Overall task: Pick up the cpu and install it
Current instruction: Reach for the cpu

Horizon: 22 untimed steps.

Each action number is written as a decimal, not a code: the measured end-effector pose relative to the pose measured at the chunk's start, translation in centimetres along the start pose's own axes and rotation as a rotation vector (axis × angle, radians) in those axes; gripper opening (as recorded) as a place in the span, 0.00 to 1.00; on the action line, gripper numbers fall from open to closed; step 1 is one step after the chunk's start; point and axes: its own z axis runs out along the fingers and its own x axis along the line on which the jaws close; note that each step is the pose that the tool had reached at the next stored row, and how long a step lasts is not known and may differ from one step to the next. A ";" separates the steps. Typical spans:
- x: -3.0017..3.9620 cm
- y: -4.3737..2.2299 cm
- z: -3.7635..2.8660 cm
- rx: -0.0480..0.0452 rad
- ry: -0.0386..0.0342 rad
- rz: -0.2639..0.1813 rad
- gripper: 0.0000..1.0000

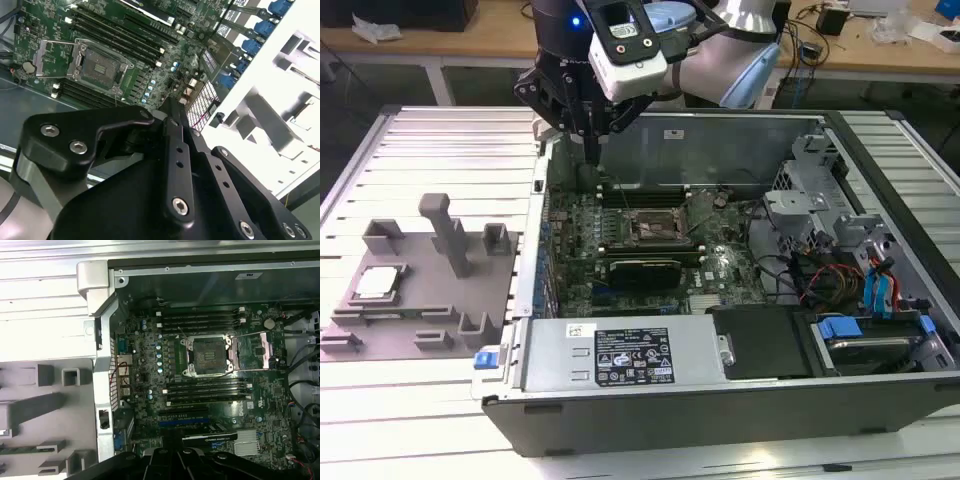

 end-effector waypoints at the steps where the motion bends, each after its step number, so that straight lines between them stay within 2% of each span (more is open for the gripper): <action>1: 0.00 0.00 0.00 0.0000 0.0000 0.000 0.11; 7: 0.01 0.00 0.00 0.0000 -0.0001 0.000 0.11; 22: 1.78 -0.13 -0.04 0.0000 -0.0001 0.000 0.11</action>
